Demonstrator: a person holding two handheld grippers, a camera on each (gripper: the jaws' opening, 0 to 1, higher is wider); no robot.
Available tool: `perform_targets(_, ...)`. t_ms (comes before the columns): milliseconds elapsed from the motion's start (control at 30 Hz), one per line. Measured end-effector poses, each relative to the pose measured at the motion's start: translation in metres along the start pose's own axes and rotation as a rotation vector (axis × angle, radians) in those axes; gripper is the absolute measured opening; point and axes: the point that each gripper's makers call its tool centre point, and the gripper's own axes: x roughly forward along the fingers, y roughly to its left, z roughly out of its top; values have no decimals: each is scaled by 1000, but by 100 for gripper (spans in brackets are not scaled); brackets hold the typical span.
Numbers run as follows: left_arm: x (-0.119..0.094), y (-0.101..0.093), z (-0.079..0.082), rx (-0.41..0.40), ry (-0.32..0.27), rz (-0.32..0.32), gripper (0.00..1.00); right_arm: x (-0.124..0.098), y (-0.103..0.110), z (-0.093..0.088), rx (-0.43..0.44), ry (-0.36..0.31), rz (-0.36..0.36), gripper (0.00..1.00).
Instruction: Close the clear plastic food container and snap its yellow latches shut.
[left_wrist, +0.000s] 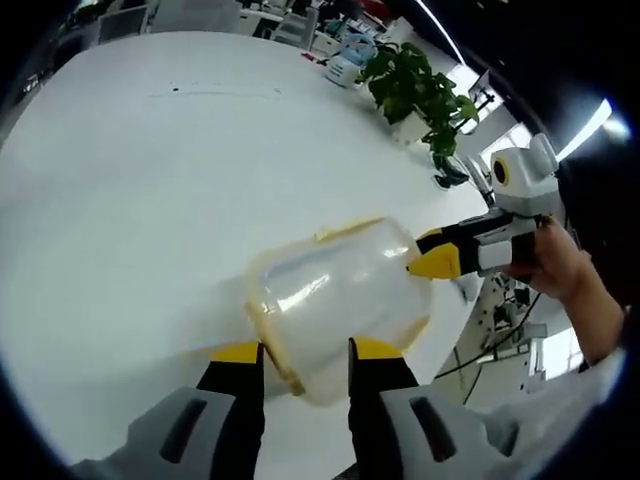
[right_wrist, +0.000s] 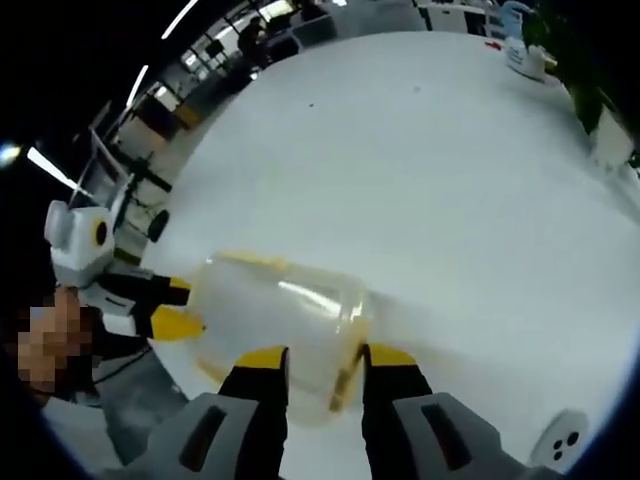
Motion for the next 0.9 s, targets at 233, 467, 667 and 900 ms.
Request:
perform_targets(233, -1, 2, 1, 12, 2, -15, 31, 0, 2, -3, 30, -1, -16, 27)
perform_targets(467, -1, 4, 3, 9, -21, -19, 33, -1, 3, -4, 41, -20, -15, 27)
perform_targets(667, -2, 4, 3, 6, -26, -24, 33, 0, 1, -3, 49, -16, -1, 29)
perform_targets(900, -4, 5, 3, 12, -33, -20, 33, -5, -4, -1, -65, -14, -47, 29)
